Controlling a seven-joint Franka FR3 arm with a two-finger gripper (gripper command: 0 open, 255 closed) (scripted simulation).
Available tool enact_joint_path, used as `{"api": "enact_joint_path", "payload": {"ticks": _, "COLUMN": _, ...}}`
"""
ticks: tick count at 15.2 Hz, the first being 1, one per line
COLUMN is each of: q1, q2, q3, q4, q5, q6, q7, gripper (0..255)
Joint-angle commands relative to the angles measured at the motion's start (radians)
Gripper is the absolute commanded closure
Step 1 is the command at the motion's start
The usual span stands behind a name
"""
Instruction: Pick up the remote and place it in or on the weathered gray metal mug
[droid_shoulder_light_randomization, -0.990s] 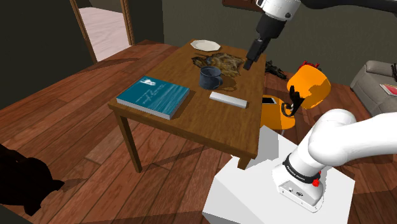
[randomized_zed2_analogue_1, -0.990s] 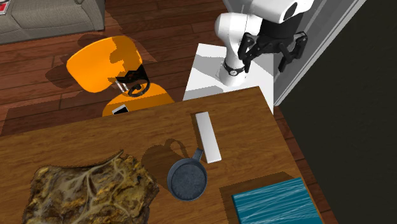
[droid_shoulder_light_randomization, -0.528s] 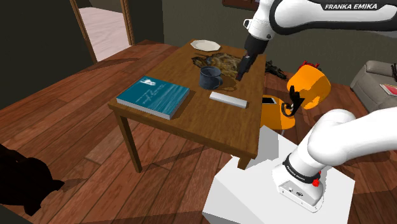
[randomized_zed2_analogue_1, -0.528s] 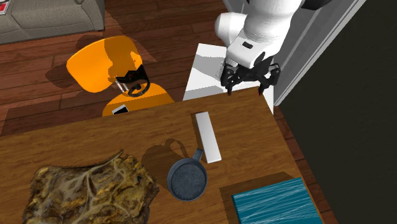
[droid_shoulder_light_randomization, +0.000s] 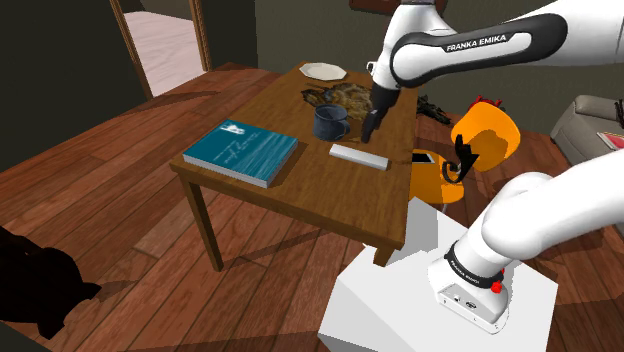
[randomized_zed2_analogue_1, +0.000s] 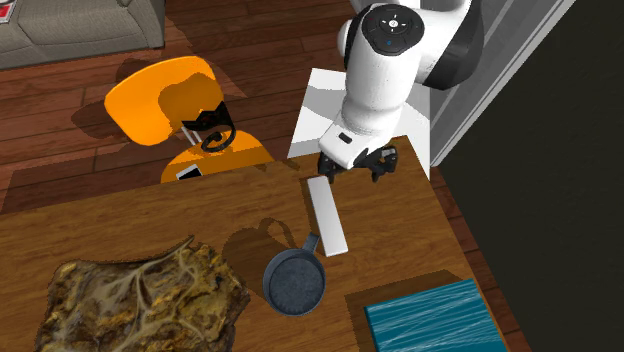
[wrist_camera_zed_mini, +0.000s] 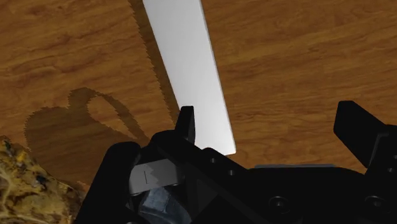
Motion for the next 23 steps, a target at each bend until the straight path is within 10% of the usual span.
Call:
{"api": "enact_joint_path", "payload": {"ticks": 1, "q1": -0.007, "q2": 0.063, "q3": -0.011, "q4": -0.008, "q5": -0.011, "q6": 0.060, "q7": -0.017, "gripper": 0}}
{"api": "enact_joint_path", "payload": {"ticks": 15, "q1": -0.035, "q2": 0.352, "q3": -0.052, "q4": -0.028, "q5": -0.041, "q6": 0.332, "q7": -0.078, "gripper": 0}}
{"api": "enact_joint_path", "payload": {"ticks": 23, "q1": -0.035, "q2": 0.352, "q3": -0.052, "q4": -0.027, "q5": -0.041, "q6": 0.332, "q7": -0.078, "gripper": 0}}
